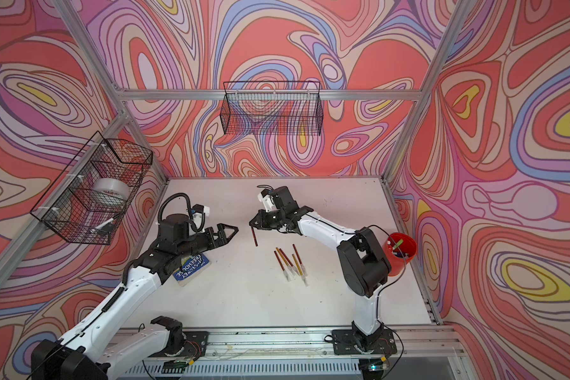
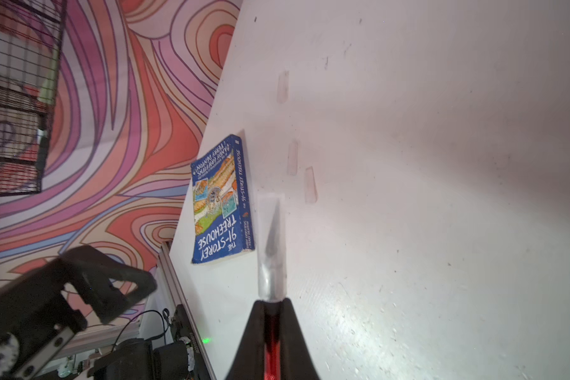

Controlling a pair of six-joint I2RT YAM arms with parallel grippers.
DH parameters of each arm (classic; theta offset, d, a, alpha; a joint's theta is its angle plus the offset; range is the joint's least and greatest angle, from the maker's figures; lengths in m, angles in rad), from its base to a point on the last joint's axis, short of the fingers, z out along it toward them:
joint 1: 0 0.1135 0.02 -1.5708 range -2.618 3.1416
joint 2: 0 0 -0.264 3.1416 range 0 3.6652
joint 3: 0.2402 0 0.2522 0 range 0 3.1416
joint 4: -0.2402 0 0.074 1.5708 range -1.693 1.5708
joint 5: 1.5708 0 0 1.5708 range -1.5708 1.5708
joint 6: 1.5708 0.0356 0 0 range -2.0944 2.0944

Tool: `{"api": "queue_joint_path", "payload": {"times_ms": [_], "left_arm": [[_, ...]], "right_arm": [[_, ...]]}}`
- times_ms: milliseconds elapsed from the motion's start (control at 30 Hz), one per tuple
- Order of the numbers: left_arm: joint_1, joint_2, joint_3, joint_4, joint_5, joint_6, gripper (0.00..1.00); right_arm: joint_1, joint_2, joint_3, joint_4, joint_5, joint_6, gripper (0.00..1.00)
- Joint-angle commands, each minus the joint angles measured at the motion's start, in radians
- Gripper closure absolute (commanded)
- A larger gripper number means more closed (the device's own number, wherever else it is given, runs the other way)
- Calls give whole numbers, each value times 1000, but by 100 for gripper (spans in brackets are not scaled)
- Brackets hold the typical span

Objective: Remove protective caps from carving knives
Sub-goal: Pick up the carving knife from the center of the board.

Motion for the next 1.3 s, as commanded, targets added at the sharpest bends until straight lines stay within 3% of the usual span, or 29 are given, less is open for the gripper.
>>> {"api": "queue_joint_path", "payload": {"times_ms": [0, 500, 733, 1067, 1200, 1267], "left_arm": [[-24, 45, 16, 57, 13, 39, 4], [-59, 223, 96, 196, 76, -11, 34], [-75, 295, 139, 217, 81, -24, 66], [-79, 317, 170, 203, 68, -32, 100], [-80, 311, 163, 202, 70, -37, 100], [-80, 305, 156, 200, 68, -41, 100]], "right_arm": [[-12, -3, 43, 88, -53, 53, 100], [-16, 4, 42, 179, -113, 124, 100], [-16, 6, 32, 198, -132, 136, 100], [-16, 0, 15, 212, -135, 141, 100], [-16, 2, 14, 213, -136, 142, 100], [-16, 6, 22, 209, -137, 137, 85]]}}
